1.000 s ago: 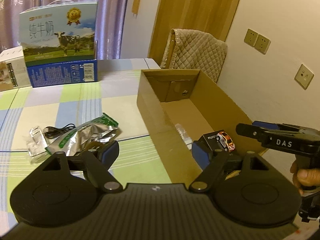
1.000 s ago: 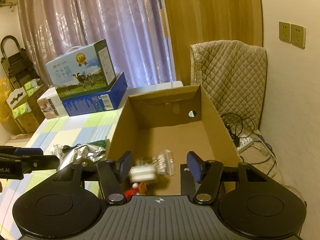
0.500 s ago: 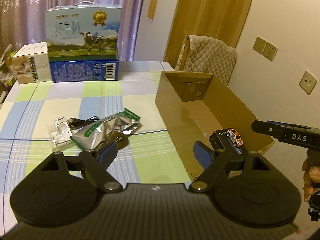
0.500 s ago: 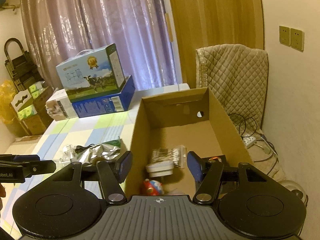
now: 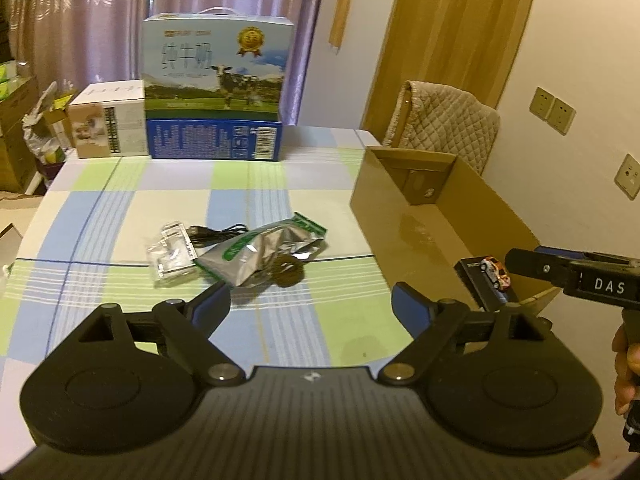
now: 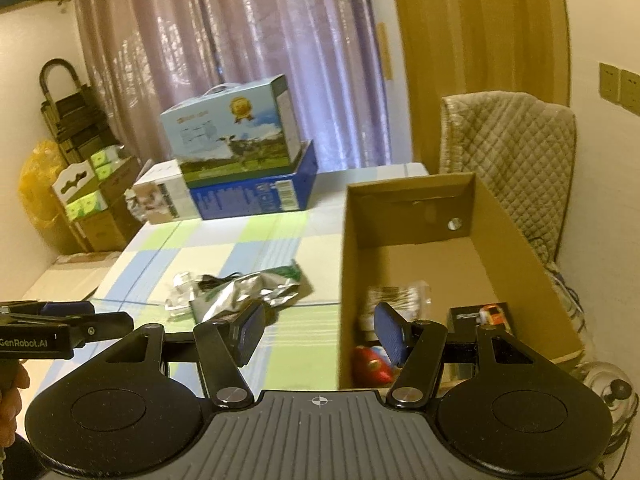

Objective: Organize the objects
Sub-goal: 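Move both open tools back over the remaining items on the table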

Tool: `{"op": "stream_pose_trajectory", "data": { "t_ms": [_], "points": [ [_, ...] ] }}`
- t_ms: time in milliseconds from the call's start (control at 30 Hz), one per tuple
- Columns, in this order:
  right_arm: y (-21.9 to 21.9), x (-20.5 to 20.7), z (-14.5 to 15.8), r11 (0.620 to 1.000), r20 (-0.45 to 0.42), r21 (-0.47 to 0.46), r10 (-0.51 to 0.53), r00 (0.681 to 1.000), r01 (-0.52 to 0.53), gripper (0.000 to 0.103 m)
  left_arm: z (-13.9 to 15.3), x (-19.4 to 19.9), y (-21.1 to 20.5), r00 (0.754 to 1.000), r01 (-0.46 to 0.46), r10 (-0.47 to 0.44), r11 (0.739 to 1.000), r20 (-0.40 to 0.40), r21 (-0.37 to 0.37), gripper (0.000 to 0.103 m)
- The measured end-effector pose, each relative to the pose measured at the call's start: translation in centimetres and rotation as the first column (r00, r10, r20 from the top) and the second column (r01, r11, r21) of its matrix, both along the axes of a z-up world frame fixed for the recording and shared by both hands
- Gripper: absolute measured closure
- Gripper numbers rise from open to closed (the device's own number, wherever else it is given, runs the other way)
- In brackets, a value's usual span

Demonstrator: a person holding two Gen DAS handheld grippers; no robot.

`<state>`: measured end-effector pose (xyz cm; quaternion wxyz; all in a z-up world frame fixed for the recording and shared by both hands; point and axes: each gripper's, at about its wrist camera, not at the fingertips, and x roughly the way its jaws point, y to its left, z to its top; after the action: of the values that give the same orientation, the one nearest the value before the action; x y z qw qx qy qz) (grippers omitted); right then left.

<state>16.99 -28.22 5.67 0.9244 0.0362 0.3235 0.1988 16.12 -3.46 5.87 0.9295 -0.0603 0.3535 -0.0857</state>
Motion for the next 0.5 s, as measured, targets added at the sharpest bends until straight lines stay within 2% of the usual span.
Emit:
{"op": "stream_pose_trajectory", "data": {
  "t_ms": [500],
  "points": [
    [5.2, -0.3, -1.6, 0.996, -0.035, -0.016, 0.091, 0.995, -0.091, 0.045, -1.6, -1.1, 4.7, 0.997, -0.078, 0.078, 0.996, -0.01, 0.033, 0.011]
  ]
}}
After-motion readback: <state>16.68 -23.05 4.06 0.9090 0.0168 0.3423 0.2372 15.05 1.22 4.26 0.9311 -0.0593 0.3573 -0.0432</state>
